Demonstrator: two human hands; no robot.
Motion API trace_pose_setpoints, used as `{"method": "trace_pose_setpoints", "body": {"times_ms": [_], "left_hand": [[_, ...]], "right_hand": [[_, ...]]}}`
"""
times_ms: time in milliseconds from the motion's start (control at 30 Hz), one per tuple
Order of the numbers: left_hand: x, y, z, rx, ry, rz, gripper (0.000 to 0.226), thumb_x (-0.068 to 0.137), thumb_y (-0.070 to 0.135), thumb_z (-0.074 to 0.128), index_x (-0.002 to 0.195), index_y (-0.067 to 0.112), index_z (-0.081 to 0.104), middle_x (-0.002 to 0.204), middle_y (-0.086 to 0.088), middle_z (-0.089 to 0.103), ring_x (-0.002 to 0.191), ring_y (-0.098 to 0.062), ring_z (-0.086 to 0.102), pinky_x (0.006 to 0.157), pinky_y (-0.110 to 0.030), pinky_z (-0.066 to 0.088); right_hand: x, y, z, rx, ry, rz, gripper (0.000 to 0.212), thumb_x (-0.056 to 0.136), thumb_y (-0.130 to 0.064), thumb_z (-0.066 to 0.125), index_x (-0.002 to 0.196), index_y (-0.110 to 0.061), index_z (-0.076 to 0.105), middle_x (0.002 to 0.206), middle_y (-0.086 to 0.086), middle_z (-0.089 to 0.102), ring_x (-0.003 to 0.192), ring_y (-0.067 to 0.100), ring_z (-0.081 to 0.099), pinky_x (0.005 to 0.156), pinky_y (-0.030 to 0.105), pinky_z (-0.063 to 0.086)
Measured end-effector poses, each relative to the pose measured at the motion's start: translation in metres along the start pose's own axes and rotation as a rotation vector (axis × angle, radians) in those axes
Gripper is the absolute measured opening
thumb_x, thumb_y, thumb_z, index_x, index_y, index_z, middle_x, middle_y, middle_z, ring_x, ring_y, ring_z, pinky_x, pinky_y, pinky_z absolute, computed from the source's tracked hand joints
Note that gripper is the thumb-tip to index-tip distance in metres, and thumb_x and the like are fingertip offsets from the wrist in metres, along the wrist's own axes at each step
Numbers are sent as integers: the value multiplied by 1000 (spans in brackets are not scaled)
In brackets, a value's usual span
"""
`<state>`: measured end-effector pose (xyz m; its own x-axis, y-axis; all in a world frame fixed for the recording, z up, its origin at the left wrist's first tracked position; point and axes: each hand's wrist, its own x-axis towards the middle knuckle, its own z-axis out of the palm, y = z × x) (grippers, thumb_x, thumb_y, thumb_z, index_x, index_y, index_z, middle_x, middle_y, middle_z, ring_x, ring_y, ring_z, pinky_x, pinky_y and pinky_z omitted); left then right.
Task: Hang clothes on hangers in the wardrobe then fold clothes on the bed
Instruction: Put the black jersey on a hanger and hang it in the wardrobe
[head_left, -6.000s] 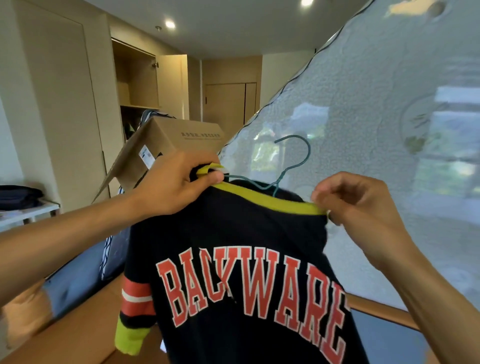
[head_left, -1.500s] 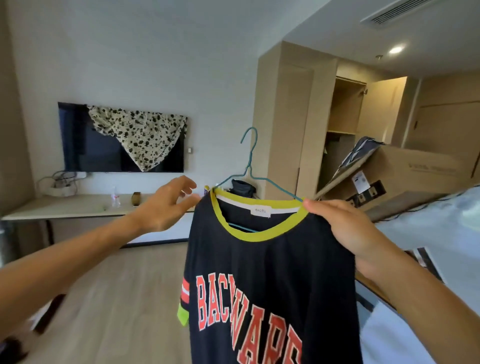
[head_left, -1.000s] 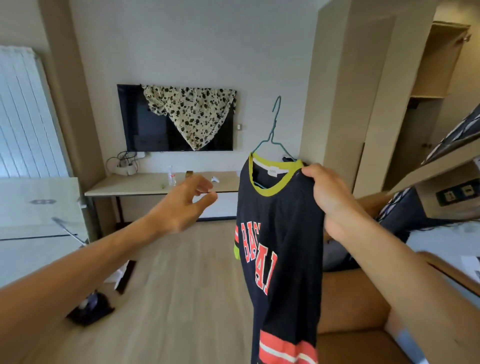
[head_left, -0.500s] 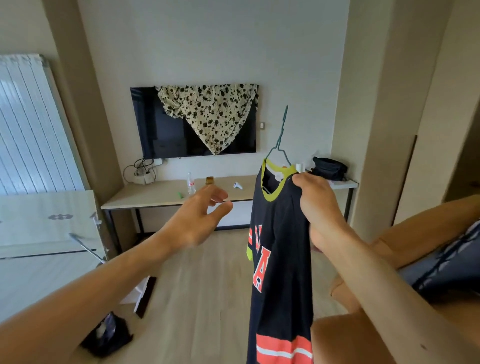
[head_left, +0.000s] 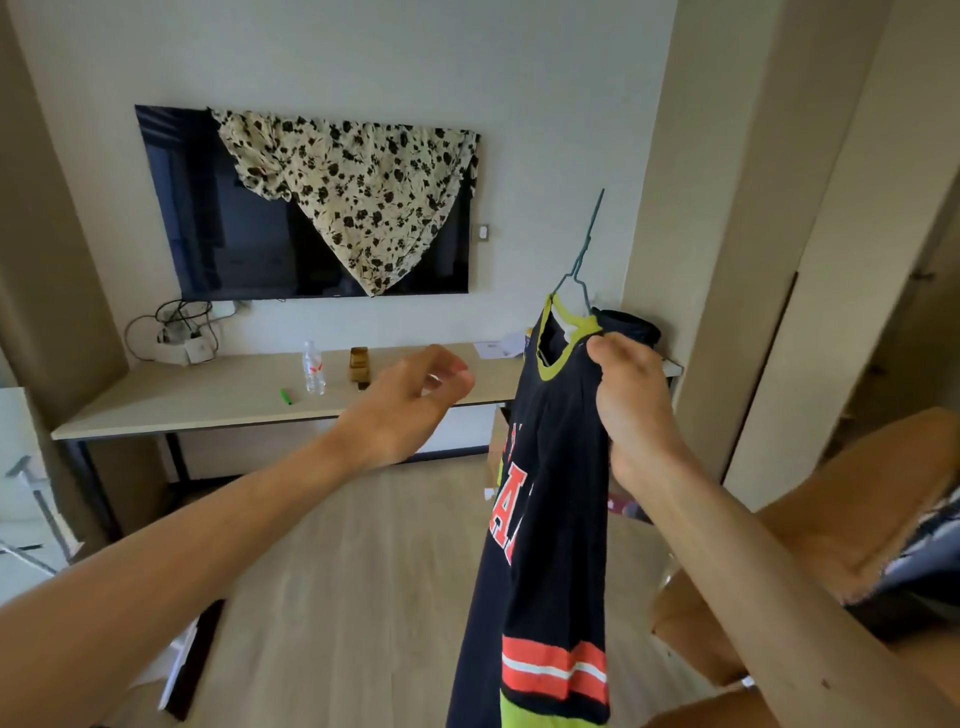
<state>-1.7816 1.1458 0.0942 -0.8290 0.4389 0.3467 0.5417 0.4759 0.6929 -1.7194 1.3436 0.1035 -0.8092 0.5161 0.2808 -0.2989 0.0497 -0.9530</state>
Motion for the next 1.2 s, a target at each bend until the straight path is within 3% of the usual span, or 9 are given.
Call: {"method": "trace_pose_setpoints", "body": {"times_ms": [133,233,333,433,533,667,800,933,1200], "left_hand": [[81,-49,-5,-96,-124,21,27,99,49,50,110,28,63,113,10,65,111,-12,60,102,-34,44],[136,-74,-3,-257,-176,40,37,81,66,52,93,35,67,100,10,72,104,-14,66,106,-46,45],[189,-93,12,-371,-231,76,37,75,68,51,84,36,69,94,5,75,98,-17,69,100,-43,49],[234,-103,32,-451,-261,145,34,84,55,52,89,26,70,95,-2,75,94,-20,70,88,-33,50],[280,-109,54,-499,-279,195,36,91,49,52,97,18,70,95,0,75,95,-15,70,88,-32,51],[357,-120,100,-551,-332,240,27,105,27,48,98,13,70,93,-4,74,93,-18,70,86,-28,49],[435,-125,151,-570,-413,299,31,99,35,49,101,11,69,92,-4,75,92,-21,71,90,-36,51],[513,-123,197,-604,-485,380,42,90,46,52,99,10,69,89,-4,74,88,-23,70,87,-40,51],[662,-122,291,-690,-629,492,45,87,50,49,97,11,69,91,-5,73,87,-16,70,80,-18,51]], "right_hand": [[64,33,38,-14,156,-12,34,95,-17,49,101,16,46,75,23,42,80,17,40,72,35,31],[108,52,58,-49,219,-12,40,85,-27,47,89,13,45,81,7,46,76,20,40,68,37,32],[148,71,66,-74,329,-11,40,87,-27,47,92,13,47,82,7,49,75,20,42,69,34,33],[192,91,65,-131,427,-31,30,99,-17,45,86,11,48,78,10,44,73,20,38,64,32,30],[236,110,60,-159,488,-32,25,100,-16,44,78,-5,48,71,9,38,70,20,36,58,31,29],[305,142,42,-151,570,-63,28,101,-16,45,74,-11,45,62,-1,36,62,15,36,54,28,29],[381,167,20,-168,636,-128,37,100,-13,46,65,-15,34,56,-7,31,55,10,28,52,25,25],[456,183,-2,-217,696,-168,32,100,-14,47,69,-13,39,57,-7,33,55,11,29,56,28,28],[595,209,-71,-368,846,-222,36,102,-16,45,67,-17,37,58,-7,33,52,8,31,55,27,29]]}}
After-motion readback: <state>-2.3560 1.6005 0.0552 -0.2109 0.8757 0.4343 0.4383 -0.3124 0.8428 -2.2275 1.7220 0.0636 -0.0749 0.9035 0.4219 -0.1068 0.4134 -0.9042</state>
